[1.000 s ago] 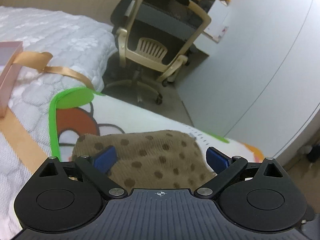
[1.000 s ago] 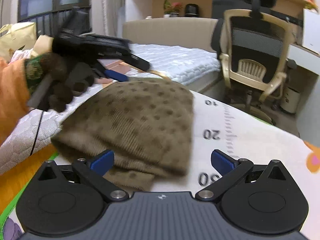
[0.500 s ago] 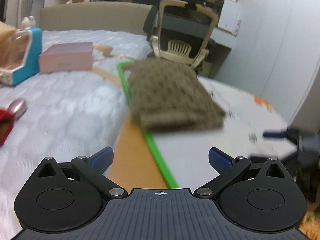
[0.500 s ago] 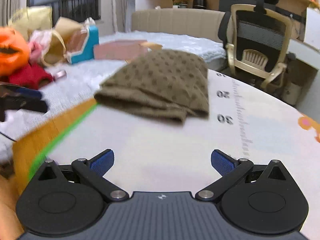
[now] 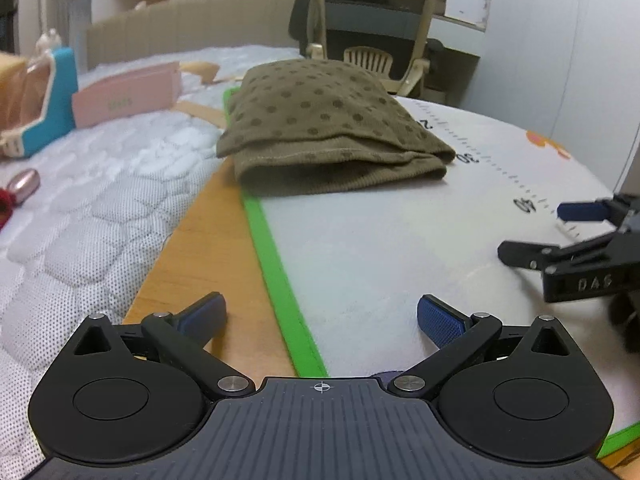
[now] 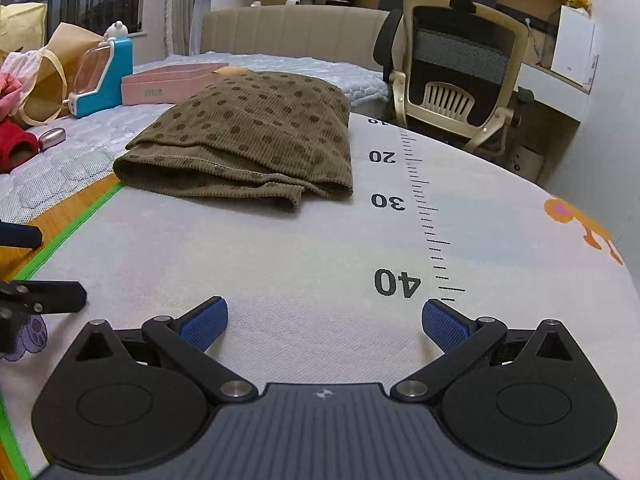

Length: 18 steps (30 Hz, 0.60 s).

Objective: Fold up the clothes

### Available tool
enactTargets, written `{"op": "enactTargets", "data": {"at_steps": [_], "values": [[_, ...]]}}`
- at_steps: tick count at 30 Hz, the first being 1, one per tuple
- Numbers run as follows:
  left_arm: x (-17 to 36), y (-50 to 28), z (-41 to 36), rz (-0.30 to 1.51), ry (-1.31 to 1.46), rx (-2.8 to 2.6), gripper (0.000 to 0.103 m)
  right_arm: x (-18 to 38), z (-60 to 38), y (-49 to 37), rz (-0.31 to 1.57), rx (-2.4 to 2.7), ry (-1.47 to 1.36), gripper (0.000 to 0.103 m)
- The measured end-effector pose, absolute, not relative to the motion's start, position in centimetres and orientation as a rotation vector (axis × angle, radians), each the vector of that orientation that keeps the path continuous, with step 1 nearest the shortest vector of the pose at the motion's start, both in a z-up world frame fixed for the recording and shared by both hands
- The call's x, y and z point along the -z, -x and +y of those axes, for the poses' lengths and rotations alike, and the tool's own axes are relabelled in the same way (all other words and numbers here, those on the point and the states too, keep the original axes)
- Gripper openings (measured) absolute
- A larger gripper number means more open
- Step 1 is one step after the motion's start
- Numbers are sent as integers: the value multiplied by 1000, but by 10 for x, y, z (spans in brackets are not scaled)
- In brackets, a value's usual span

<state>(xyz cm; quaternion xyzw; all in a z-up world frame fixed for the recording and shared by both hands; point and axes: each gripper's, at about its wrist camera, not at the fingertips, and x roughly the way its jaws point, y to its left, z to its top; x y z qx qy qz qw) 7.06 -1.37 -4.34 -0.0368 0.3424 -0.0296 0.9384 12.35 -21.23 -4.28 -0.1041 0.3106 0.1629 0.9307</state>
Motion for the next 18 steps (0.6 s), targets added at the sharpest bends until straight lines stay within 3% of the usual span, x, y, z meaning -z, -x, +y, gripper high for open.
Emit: {"op": "enactTargets", "data": {"at_steps": [18], "values": [[53, -70, -19, 636, 29, 40, 103, 45, -220, -131, 675, -356, 131, 103]]}}
